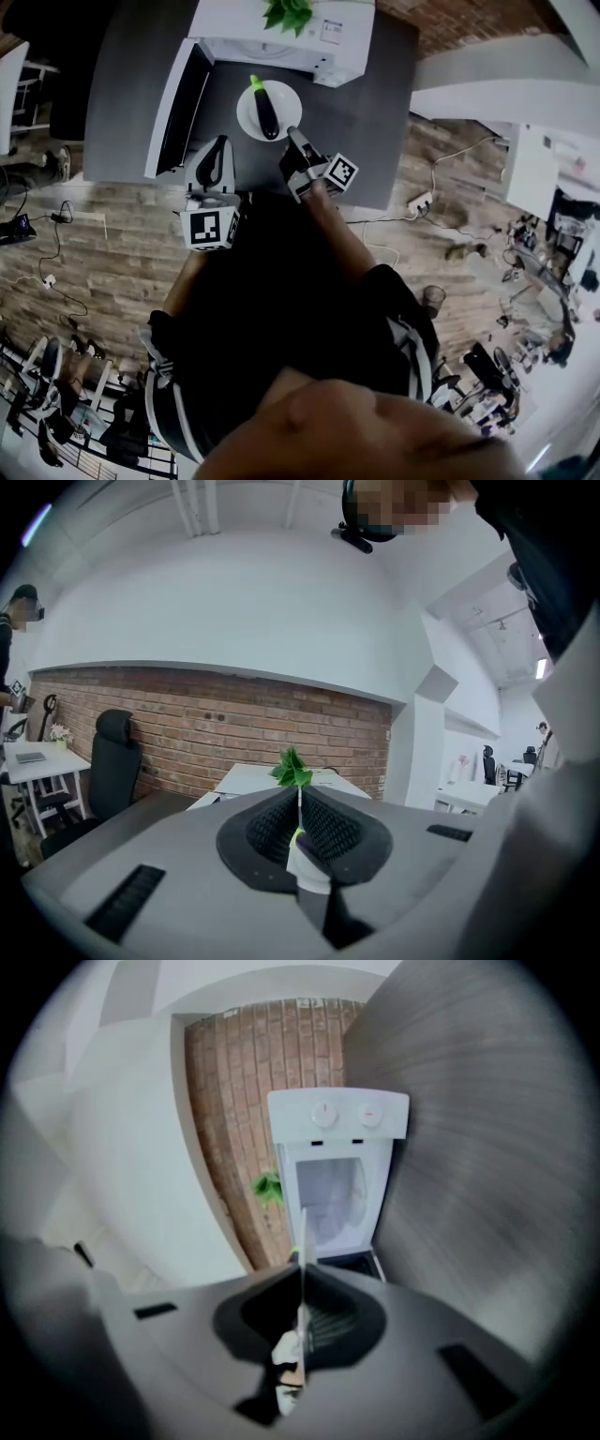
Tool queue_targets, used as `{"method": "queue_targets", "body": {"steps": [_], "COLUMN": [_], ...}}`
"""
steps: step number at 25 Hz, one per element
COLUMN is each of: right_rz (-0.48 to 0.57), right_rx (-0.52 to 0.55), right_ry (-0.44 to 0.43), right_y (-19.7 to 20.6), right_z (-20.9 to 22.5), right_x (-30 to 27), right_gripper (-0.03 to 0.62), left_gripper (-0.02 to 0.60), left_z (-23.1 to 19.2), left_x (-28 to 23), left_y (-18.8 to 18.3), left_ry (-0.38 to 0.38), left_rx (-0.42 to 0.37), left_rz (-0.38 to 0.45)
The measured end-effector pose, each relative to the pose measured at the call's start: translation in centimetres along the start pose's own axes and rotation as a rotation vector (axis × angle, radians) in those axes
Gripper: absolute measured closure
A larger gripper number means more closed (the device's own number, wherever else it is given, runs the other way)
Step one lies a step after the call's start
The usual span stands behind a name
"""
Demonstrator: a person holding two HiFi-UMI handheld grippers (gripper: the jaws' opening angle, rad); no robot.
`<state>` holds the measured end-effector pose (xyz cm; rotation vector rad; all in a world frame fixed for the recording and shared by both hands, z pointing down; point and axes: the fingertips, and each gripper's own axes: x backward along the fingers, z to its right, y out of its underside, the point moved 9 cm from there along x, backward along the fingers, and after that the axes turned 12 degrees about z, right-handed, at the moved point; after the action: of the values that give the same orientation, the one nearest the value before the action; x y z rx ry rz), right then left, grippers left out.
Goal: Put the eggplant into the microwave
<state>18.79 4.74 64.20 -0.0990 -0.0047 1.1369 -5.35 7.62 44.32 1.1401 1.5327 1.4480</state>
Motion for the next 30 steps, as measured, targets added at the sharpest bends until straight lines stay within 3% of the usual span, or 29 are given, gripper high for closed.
{"method": "queue_targets", "body": {"steps": [12, 30], "right_rz": [0.075, 0.139], "right_rx": [0.027, 0.062], "right_ry": [-0.006, 0.059], "right_y": [0.0, -2.0], "right_z": [1.7, 7.6], "right_x": [-4.4, -10.0], "right_gripper": [0.558, 0.559], "left_gripper": [0.535, 0.535], "left_z": [-4.0, -7.5], "left_x": [-5.7, -8.6], "left_y": [0.0, 1.0], "left_ry": [0.091, 0.093], "left_rx": [0.02, 0.028], "left_rz": [-0.014, -0.053]}}
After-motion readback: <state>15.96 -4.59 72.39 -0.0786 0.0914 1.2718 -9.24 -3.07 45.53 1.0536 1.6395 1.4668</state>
